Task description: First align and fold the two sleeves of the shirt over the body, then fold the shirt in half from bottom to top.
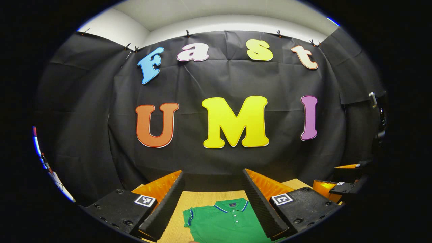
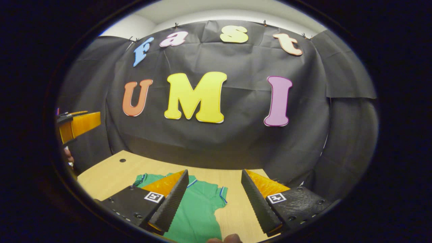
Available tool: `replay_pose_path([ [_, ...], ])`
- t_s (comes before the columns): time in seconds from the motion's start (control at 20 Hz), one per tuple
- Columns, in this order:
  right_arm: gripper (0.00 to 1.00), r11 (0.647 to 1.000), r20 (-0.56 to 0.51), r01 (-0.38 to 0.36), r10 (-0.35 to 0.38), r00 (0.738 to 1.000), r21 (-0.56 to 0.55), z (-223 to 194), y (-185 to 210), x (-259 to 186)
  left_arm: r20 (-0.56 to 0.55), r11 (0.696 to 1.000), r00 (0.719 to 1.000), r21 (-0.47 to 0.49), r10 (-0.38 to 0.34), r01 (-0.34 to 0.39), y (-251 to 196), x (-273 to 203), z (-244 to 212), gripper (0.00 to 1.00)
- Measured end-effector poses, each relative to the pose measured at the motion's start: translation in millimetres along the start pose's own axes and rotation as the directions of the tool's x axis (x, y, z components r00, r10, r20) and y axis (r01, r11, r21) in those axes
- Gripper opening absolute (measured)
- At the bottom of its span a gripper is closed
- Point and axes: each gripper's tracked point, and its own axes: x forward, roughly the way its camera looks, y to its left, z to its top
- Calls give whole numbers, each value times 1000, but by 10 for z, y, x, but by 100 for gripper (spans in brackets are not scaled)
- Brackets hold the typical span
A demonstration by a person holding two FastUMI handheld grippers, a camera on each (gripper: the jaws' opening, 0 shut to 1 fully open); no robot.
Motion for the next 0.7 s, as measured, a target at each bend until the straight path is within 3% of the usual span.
replay_pose_path([
  [0.45, 95, 998, -94, 29, -24, 995, 48, -436, -417, 490, 12, 1000, 1000, 19, 16, -16, -71, 127, 71, 100],
  [0.7, 95, 998, -189, -1, 12, 982, 57, -814, -508, 886, 0, 998, 998, 18, 57, -57, -18, 136, 38, 100],
])
